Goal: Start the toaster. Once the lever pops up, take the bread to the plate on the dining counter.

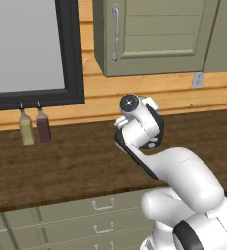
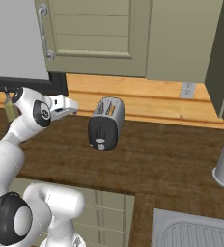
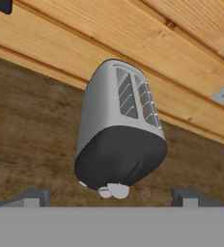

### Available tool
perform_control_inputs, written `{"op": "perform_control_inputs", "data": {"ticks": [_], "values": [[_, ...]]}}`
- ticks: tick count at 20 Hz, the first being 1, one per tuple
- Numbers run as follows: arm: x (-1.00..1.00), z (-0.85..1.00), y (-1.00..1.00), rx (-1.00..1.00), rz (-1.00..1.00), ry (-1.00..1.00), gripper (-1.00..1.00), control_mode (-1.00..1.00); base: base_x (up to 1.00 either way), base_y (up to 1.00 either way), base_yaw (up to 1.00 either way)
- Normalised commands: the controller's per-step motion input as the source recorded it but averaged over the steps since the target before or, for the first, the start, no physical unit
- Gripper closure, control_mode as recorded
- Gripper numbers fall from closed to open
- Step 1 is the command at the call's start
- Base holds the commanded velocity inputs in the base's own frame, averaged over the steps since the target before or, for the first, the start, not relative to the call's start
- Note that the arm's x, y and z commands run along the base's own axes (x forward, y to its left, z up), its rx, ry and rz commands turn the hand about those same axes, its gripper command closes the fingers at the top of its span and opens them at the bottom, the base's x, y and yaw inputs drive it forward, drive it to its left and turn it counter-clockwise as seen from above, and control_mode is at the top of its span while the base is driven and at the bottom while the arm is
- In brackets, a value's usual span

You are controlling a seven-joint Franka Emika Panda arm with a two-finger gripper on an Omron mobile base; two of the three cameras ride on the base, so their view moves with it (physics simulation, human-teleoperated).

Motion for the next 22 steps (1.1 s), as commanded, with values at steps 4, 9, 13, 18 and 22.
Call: {"op": "perform_control_inputs", "data": {"ticks": [4,9,13,18,22], "values": [[0.0,0.0,0.0,0.0,0.0,0.0,-1.0,-1.0,0.0,0.0,0.0],[0.0,0.0,0.0,0.0,0.0,0.0,-1.0,-1.0,0.0,0.0,0.0],[0.0,0.0,0.0,0.0,0.0,0.0,-1.0,-1.0,0.0,0.0,0.0],[0.0,0.0,0.0,0.0,0.0,0.0,-1.0,-1.0,0.0,0.0,0.0],[0.0,0.0,0.0,0.0,0.0,0.0,-1.0,-1.0,0.0,0.0,0.0]]}}
